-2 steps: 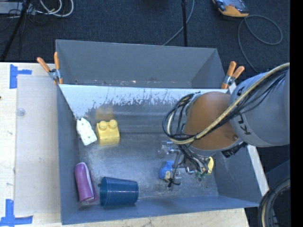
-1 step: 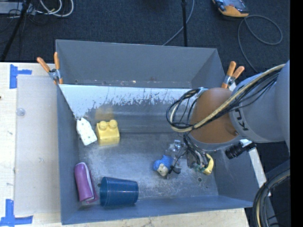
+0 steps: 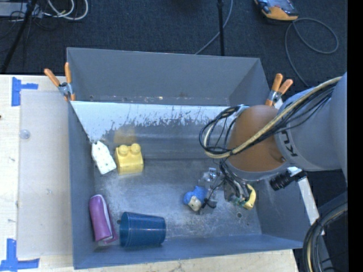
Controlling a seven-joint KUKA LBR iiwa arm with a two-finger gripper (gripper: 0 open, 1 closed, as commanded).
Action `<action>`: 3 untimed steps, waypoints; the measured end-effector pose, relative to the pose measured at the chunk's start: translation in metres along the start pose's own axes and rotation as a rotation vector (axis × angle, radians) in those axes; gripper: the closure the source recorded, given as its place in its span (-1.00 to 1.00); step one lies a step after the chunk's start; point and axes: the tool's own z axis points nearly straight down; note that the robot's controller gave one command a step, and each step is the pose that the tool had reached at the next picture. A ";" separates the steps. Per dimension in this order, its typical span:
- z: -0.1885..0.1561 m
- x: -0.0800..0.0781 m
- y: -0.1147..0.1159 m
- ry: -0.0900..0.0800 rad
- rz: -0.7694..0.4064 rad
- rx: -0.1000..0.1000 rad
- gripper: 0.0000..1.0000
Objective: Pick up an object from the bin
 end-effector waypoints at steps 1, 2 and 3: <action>-0.083 0.003 0.000 0.001 0.026 0.000 1.00; -0.083 0.003 0.000 0.001 0.027 0.000 1.00; -0.249 0.007 -0.016 -0.003 -0.006 -0.001 1.00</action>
Offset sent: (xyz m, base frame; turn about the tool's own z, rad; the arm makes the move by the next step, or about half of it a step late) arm 0.0000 0.0000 0.0000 0.0000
